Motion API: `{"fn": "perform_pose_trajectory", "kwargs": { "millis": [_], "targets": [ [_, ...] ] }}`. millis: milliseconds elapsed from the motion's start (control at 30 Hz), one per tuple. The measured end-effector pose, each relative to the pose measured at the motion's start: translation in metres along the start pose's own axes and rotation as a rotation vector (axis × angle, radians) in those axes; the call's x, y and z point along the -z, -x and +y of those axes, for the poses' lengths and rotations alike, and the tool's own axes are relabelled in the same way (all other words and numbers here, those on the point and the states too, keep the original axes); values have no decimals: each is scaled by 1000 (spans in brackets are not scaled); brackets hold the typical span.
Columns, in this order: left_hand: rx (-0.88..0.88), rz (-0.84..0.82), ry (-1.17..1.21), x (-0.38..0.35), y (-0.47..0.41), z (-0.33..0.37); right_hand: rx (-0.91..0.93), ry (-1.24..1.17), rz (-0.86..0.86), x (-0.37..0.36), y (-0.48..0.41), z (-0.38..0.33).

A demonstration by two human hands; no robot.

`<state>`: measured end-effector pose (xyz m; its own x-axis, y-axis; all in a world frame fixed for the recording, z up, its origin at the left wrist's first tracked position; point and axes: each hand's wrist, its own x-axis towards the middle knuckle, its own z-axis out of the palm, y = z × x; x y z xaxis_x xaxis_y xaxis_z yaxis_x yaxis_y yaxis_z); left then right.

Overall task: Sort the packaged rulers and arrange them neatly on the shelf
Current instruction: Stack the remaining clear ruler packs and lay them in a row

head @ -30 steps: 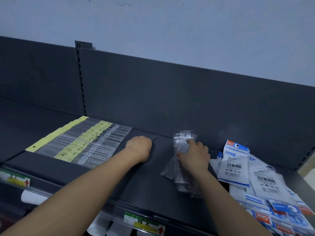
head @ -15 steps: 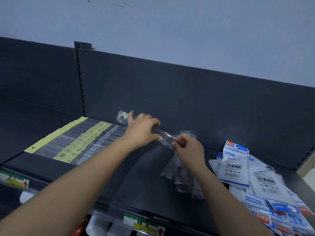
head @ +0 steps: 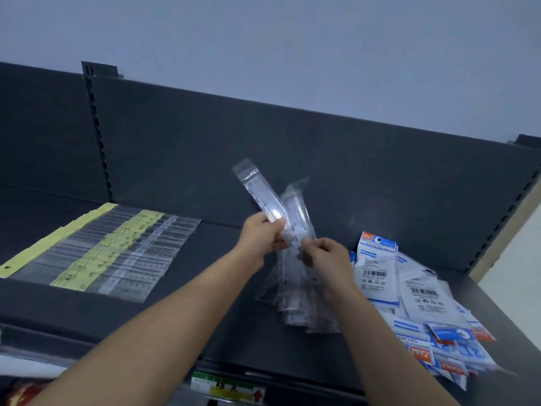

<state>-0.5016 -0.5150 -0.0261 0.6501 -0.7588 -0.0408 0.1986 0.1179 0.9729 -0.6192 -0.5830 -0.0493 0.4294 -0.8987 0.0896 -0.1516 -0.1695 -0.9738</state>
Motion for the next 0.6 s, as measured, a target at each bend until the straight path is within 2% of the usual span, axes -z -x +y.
{"fn": "perform_pose_trajectory", "kwargs": {
  "millis": [100,233,333,400,500,600],
  "targets": [
    [-21,3,-116,-4,-1,-1,-20,60,-24,6,1,3],
    [33,-101,-277,-6,5,-7,-43,97,28,9,2,4],
    [85,-107,-311,-8,8,-10,-57,121,66,11,3,7],
    [127,-130,-359,-7,8,-11,-69,225,83,14,3,9],
    [163,-203,-504,-3,9,-13,-40,516,77,17,7,7],
    [77,-238,-834,2,12,-11,-41,691,37,17,10,8]
  ]
}}
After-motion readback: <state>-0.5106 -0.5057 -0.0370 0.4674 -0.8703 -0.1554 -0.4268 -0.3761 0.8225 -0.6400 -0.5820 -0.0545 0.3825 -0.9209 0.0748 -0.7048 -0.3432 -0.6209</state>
